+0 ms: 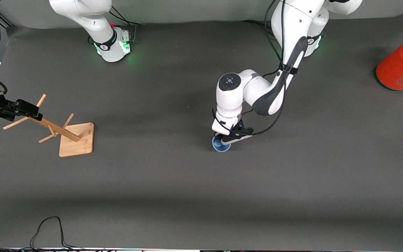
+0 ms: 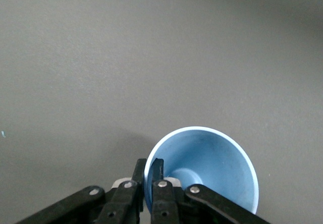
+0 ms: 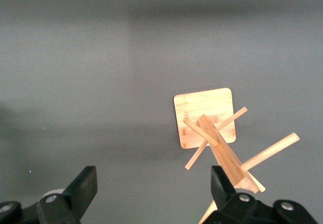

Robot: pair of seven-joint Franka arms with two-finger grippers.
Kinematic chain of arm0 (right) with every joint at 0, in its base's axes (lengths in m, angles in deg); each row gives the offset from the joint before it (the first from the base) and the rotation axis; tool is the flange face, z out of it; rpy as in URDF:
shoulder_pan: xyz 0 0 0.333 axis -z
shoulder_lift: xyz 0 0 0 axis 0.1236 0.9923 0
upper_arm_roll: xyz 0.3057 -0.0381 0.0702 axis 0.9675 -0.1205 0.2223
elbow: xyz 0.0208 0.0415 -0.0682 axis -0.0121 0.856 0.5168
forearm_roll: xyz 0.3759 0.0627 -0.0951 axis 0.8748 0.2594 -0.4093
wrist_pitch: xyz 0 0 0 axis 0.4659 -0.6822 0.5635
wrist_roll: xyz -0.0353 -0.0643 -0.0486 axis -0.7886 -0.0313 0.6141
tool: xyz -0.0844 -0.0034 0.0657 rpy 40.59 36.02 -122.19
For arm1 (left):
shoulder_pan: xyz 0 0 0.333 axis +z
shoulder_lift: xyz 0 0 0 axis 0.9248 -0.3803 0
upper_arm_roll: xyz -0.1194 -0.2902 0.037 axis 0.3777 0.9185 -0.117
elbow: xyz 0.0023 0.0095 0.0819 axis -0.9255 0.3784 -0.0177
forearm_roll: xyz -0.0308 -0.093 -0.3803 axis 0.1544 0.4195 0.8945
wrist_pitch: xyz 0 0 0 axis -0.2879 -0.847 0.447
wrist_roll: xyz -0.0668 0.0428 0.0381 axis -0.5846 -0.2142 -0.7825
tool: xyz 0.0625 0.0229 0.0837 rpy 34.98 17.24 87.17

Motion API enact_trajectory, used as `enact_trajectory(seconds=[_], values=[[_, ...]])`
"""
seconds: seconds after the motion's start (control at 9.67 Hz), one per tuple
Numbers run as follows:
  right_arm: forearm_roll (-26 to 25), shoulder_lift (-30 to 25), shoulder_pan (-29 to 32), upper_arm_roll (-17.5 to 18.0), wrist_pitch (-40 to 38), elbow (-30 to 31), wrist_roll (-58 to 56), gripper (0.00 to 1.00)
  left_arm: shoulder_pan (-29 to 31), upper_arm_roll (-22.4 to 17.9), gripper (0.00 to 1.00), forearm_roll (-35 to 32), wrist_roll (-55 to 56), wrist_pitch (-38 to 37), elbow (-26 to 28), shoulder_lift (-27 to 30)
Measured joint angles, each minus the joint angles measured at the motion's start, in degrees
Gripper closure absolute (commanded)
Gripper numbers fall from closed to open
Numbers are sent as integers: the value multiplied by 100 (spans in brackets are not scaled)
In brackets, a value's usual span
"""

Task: Rotate and upright cup with both arms
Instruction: 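Lower the cup upright onto the table with the left gripper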

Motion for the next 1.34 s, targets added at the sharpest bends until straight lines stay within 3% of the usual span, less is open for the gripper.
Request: enact_trajectory(seconds=[0.31,0.52,1.03,1.34], values=[[0,0,0,0,0,0,0,0,-152,-11,100,-171,515,-1,3,-47],[0,0,0,0,0,0,0,0,-181,-24,0,-283,667,-5,-1,-70],[0,0,0,0,0,0,0,0,-170,-73,0,-231,666,-444,-379,-9],[0,0,0,0,0,2,0,0,-14,-119,0,732,-220,-1404,-1048,362]])
